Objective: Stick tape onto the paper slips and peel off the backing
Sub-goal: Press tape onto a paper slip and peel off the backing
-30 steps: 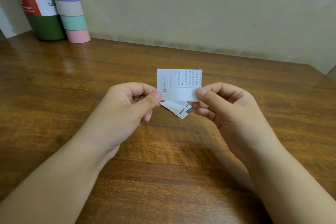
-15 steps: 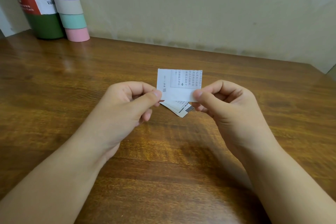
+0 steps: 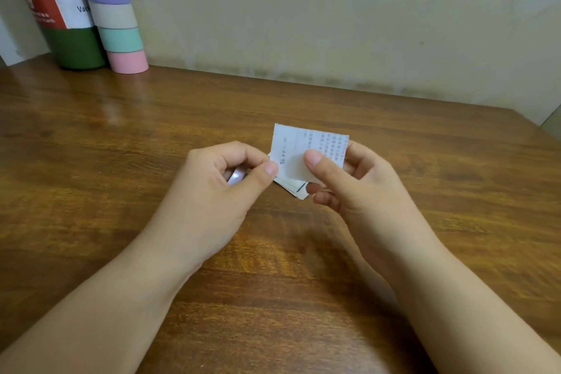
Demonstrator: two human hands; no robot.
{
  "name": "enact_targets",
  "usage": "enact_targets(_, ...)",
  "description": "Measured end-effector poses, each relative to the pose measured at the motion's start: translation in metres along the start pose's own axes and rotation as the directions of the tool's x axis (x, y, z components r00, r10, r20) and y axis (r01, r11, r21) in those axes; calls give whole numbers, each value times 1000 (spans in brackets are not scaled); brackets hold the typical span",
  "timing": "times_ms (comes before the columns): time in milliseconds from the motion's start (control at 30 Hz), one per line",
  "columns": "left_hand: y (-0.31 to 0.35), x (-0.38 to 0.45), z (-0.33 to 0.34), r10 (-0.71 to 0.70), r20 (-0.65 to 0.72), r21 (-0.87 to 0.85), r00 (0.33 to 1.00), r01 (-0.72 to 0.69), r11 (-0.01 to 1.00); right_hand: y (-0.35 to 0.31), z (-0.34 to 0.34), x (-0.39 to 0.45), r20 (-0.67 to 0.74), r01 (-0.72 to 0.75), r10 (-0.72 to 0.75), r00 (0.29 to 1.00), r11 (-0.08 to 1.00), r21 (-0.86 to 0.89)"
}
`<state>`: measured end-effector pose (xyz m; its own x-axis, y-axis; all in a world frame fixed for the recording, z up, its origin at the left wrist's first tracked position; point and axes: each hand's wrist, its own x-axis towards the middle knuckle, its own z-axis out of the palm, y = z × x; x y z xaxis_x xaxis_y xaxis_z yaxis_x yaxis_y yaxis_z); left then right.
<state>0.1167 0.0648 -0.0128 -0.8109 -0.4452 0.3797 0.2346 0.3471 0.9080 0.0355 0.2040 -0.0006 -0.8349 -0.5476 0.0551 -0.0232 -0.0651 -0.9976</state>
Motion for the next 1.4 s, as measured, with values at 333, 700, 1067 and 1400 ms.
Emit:
enact_targets(333,-2,-2,4,-2,23,108,1000,0,994,0,-2,-5,78,142,-132,988,979,-146)
enact_targets(700,-6,0,-1,-58,24,67,998,56,996,2,-3,-2,85,85,-61,994,947,-310)
enact_targets(1067,-13,-5,4,-176,196,713,965,-17,701,17,-13,6,71,47,30,997,494,-868)
enact_targets(1400,-14,-4,5,-218,223,775,950,-37,631,25,-5,6,120,100,22,993,418,-903)
